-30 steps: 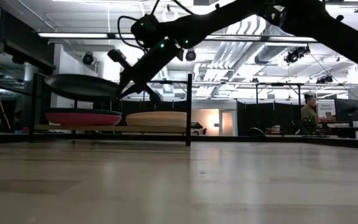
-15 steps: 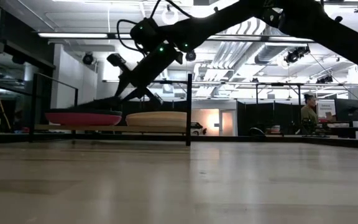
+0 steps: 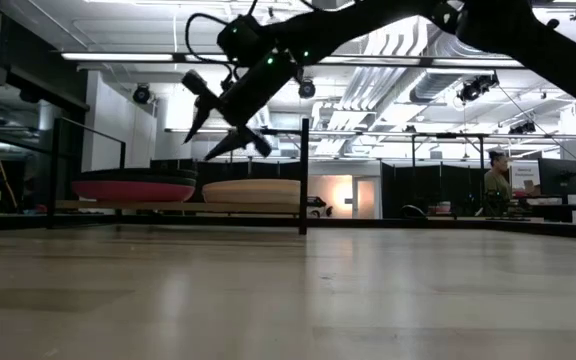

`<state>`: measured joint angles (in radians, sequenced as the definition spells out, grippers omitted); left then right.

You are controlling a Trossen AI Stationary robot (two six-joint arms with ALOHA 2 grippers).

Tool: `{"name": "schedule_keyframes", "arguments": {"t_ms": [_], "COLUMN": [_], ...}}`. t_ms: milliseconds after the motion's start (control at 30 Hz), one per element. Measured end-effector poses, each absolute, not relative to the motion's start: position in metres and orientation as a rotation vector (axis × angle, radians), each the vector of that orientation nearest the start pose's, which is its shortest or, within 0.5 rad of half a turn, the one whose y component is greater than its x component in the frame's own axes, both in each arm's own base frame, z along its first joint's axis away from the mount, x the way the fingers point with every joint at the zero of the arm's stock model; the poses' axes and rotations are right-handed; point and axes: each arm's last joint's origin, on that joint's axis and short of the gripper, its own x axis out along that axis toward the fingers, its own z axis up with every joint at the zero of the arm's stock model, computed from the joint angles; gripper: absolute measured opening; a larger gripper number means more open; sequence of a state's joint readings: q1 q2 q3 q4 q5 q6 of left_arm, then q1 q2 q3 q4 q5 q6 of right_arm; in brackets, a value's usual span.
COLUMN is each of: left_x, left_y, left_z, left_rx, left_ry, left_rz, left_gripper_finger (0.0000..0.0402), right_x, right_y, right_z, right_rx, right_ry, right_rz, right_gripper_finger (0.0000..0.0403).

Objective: Place and stack plates onto a shelf
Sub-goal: Stack the black plate on top of the dark green plate on the shelf, then stack the light blue plate on top of the light orange plate on the shelf

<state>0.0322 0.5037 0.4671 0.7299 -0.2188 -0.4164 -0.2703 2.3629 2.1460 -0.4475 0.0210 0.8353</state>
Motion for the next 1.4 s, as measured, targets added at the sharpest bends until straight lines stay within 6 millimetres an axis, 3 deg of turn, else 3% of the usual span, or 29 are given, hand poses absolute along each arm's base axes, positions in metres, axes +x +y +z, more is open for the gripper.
{"name": "schedule_keyframes", "arguments": {"t_ms": [267, 433, 633, 800, 1067, 1400], "left_x": [0.111, 0.111, 0.112, 0.113, 0.116, 0.116], "left_y": [0.010, 0.010, 0.010, 0.010, 0.010, 0.010], "left_z": [0.341, 0.341, 0.341, 0.339, 0.335, 0.335], "left_rx": [-0.462, -0.461, -0.459, -0.458, -0.456, -0.458], "left_ry": [-0.702, -0.702, -0.698, -0.671, -0.625, -0.628], "left_rz": [0.100, 0.098, 0.095, 0.101, 0.112, 0.110], "left_gripper_finger": [0.0131, 0.0131, 0.0131, 0.0131, 0.0131, 0.0131], "right_x": [0.502, 0.484, 0.447, 0.413, 0.382, 0.349], "right_y": [-0.138, -0.123, -0.076, -0.034, 0.014, 0.050], "right_z": [0.254, 0.295, 0.351, 0.376, 0.390, 0.369], "right_rx": [0.739, 0.583, 0.368, 0.204, 0.105, 0.035], "right_ry": [0.600, 0.620, 0.706, 0.839, 0.933, 1.114], "right_rz": [-0.543, -0.480, -0.353, -0.323, -0.345, -0.413], "right_gripper_finger": [0.0188, 0.0188, 0.0188, 0.0187, 0.0187, 0.0187]}}
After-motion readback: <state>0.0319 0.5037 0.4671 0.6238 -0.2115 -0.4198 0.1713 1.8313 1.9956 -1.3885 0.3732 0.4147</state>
